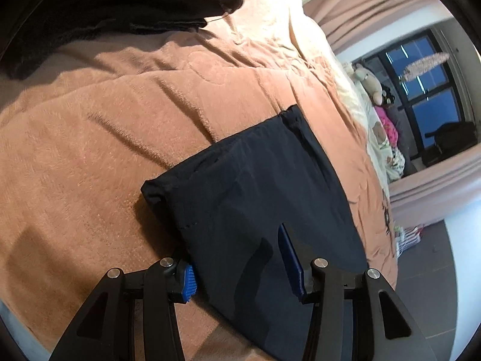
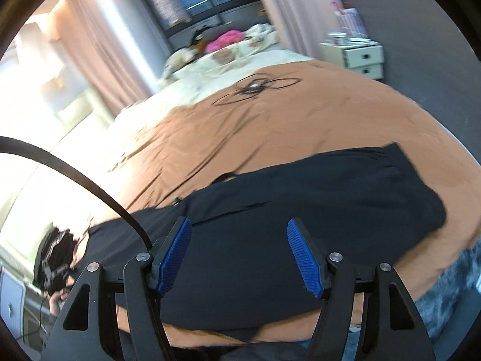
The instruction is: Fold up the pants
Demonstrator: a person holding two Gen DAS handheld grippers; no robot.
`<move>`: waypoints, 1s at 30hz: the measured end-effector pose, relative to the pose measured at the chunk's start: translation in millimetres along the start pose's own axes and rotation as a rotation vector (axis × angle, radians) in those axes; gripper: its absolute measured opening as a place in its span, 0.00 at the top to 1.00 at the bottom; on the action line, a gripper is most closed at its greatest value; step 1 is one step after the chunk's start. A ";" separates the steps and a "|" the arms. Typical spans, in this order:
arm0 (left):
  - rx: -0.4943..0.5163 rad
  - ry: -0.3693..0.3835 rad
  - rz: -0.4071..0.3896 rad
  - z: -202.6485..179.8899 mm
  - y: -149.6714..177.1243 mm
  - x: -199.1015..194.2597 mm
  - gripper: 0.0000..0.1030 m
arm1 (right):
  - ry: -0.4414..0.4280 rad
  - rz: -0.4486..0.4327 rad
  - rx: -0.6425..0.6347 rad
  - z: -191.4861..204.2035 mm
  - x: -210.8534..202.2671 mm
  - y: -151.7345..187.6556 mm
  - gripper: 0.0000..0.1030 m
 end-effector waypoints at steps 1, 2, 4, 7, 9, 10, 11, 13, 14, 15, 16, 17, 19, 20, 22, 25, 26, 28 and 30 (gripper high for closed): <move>-0.011 0.008 -0.003 0.0 -0.2 -0.5 0.52 | -0.007 0.008 -0.014 6.5 3.7 1.4 0.36; -0.016 0.013 -0.003 -0.3 0.2 -0.7 0.52 | -0.014 0.020 -0.026 15.6 9.2 3.7 0.36; -0.024 0.023 -0.002 -0.9 1.6 -1.9 0.54 | -0.027 0.044 -0.045 32.2 22.1 8.2 0.36; -0.025 0.042 0.004 -3.3 6.4 -4.2 0.56 | -0.031 0.064 -0.072 49.7 41.2 15.4 0.37; -0.028 0.049 0.006 -3.3 8.6 -4.7 0.59 | -0.035 0.073 -0.077 52.9 59.8 14.4 0.38; -0.029 0.050 0.005 -2.7 9.2 -4.9 0.60 | -0.038 0.079 -0.081 58.5 65.1 15.3 0.43; -0.031 0.049 0.004 -1.9 8.8 -4.6 0.63 | -0.036 0.092 -0.092 61.9 71.4 18.9 0.45; -0.042 0.050 0.006 0.9 8.0 -3.6 0.64 | -0.030 0.105 -0.102 74.2 80.5 27.1 0.48; -0.046 0.049 0.006 1.9 7.3 -3.0 0.66 | -0.029 0.111 -0.105 80.8 86.1 31.9 0.49; -0.046 0.047 0.006 2.5 6.4 -2.7 0.67 | -0.029 0.116 -0.109 85.4 91.4 35.5 0.52; -0.044 0.046 0.005 2.6 6.1 -2.3 0.67 | -0.025 0.122 -0.116 90.6 94.9 36.7 0.56; -0.040 0.040 0.004 2.8 5.4 -1.9 0.70 | -0.019 0.130 -0.129 98.0 100.1 42.0 0.59; -0.045 0.032 0.007 4.0 4.6 -1.2 0.75 | -0.011 0.149 -0.143 107.6 112.1 45.4 0.67; -0.054 0.038 0.013 3.6 4.2 -1.4 0.79 | -0.004 0.158 -0.152 112.6 119.3 49.6 0.67; -0.060 0.051 0.014 1.8 3.3 -3.6 0.84 | -0.001 0.171 -0.162 122.4 130.2 57.1 0.67; -0.038 0.052 0.015 -3.9 0.8 -9.2 0.92 | 0.024 0.196 -0.196 132.3 145.1 70.0 0.78; -0.028 0.054 0.016 -6.6 -0.2 -11.1 0.95 | 0.016 0.210 -0.202 134.5 148.3 74.7 0.80; -0.015 0.060 0.012 -11.3 -3.3 -15.0 0.96 | 0.006 0.242 -0.218 140.2 154.5 86.6 0.85; -0.011 0.070 0.006 -15.8 -5.7 -19.1 0.97 | 0.009 0.274 -0.236 142.5 159.4 97.4 0.88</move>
Point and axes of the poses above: each gripper's, at about its wrist camera, not at the fingertips, and x roughly the way its jaws point, z to its left, y to its underside, the point moved 10 cm from there along x, roughly the way its jaws point, and after that the axes turned 9 degrees about y, right-handed, at the moved point
